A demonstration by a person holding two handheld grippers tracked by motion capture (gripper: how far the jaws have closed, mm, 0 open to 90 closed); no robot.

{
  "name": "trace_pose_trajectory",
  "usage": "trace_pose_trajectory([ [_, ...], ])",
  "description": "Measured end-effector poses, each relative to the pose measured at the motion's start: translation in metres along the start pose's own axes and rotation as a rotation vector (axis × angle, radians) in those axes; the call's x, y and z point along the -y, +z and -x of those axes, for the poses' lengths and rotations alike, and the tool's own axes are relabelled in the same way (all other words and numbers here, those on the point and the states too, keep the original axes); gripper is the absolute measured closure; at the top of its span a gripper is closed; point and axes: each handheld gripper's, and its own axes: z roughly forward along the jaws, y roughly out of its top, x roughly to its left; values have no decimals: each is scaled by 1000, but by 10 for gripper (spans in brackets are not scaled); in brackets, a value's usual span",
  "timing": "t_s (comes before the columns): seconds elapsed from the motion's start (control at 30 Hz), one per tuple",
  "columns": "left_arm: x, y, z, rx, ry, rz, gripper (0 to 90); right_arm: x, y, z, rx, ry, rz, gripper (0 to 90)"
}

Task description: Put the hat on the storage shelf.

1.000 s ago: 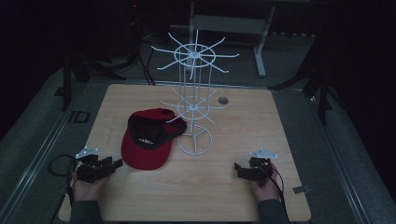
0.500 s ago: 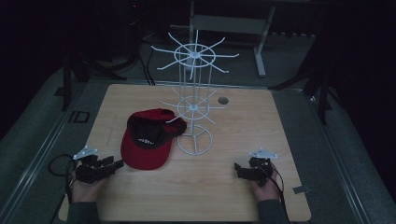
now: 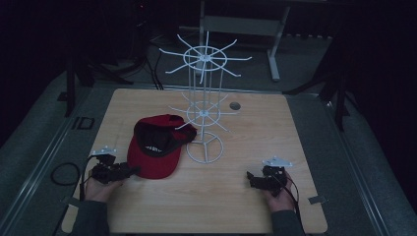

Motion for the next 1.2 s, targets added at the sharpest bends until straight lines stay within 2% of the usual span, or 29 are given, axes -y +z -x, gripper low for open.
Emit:
trace_pose_trajectory([
  [0.1, -4, 4, -3, 3, 0, -19, 466, 0, 0, 0, 0, 1, -1, 134],
  [0.13, -6, 6, -4, 20, -7, -16, 471, 0, 0, 0, 0, 1, -1, 134],
  [0.2, -7, 6, -5, 27, -8, -18, 474, 0, 0, 0, 0, 2, -1, 134],
  [0.33, -14, 16, -6, 70, -4, -48, 485, 0, 0, 0, 0, 2, -1, 134],
  [0.47, -15, 25, -1, 119, 7, -94, 576, 0, 0, 0, 0, 2, -1, 134],
  [0.6, -14, 28, 2, 124, 26, -122, 642, 0, 0, 0, 0, 2, -1, 134],
  [0.63, -11, 34, 7, 167, 38, -147, 638, 0, 0, 0, 0, 2, -1, 134],
  [0.8, -15, 39, 7, 167, 17, -140, 540, 0, 0, 0, 0, 2, 0, 134],
  [0.83, -17, 41, 6, 169, 3, -133, 530, 0, 0, 0, 0, 2, -2, 134],
  [0.9, -19, 43, 6, 170, 0, -135, 532, 0, 0, 0, 0, 2, -1, 134],
  [1.0, -21, 45, 8, 169, 7, -156, 632, 0, 0, 0, 0, 2, -1, 134],
  [1.03, -22, 48, 9, 186, 3, -170, 658, 0, 0, 0, 0, 3, -1, 134],
  [1.07, -22, 48, 9, 186, 3, -170, 690, 0, 0, 0, 0, 3, -1, 134],
  [1.1, -25, 48, 10, 237, -1, -156, 730, 0, 0, 0, 0, 3, -1, 134],
  [1.2, -28, 46, 11, 239, -10, -147, 778, 0, 0, 0, 0, 2, -1, 134],
])
